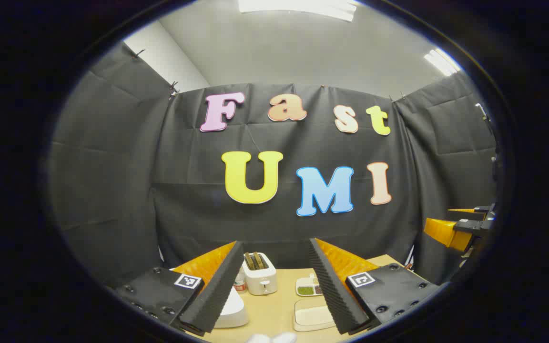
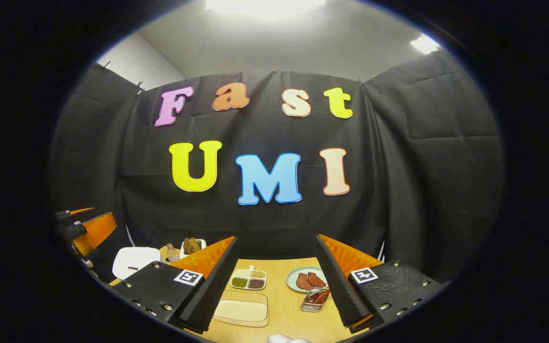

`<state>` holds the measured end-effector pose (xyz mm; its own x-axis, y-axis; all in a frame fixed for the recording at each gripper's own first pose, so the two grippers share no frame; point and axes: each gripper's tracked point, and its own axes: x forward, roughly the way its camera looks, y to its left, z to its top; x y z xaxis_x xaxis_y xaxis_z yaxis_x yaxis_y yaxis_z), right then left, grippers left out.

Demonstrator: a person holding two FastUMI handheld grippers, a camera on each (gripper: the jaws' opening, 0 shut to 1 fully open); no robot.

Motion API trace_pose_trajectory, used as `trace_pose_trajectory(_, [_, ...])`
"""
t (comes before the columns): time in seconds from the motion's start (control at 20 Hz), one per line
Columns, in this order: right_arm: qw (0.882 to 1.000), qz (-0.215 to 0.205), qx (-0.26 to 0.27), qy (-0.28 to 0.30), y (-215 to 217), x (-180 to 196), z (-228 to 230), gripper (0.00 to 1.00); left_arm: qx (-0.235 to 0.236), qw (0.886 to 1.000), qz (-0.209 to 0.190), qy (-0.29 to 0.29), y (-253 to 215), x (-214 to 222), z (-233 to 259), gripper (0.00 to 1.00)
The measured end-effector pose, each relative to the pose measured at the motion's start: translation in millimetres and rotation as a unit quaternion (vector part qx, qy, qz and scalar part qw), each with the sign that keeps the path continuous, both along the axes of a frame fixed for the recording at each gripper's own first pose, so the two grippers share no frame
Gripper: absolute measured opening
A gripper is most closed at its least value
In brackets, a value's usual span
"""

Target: Close the left gripper, press the button to open the rice cooker; take a wooden spoon from the chopstick holder with the right hand, scoop a spoonful of rice and pour it into the rice cooker, then put the wooden spoon back into the chopstick holder.

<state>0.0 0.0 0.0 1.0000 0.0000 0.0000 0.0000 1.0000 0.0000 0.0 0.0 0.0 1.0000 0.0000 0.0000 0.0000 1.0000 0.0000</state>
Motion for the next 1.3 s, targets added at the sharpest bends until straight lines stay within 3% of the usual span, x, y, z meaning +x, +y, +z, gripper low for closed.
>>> trace_pose_trajectory(1.0, [1.0, -0.002, -0.009, 0.004, 2.7, -4.3, -0.6, 0.97, -0.004, 1.0, -0.004, -0.005, 5.5, 10.1, -2.4, 0.95])
trace_pose_trajectory(1.15, [1.0, -0.005, -0.012, 0.003, 0.0, -4.3, -1.2, 0.97, -0.004, 1.0, -0.021, -0.005, -0.6, 10.7, -1.1, 0.58])
trace_pose_trajectory(1.3, [1.0, -0.004, -0.011, 0.0, -0.2, -4.9, 0.8, 0.97, 0.001, 1.0, -0.013, 0.001, 3.3, 16.2, -6.4, 0.21])
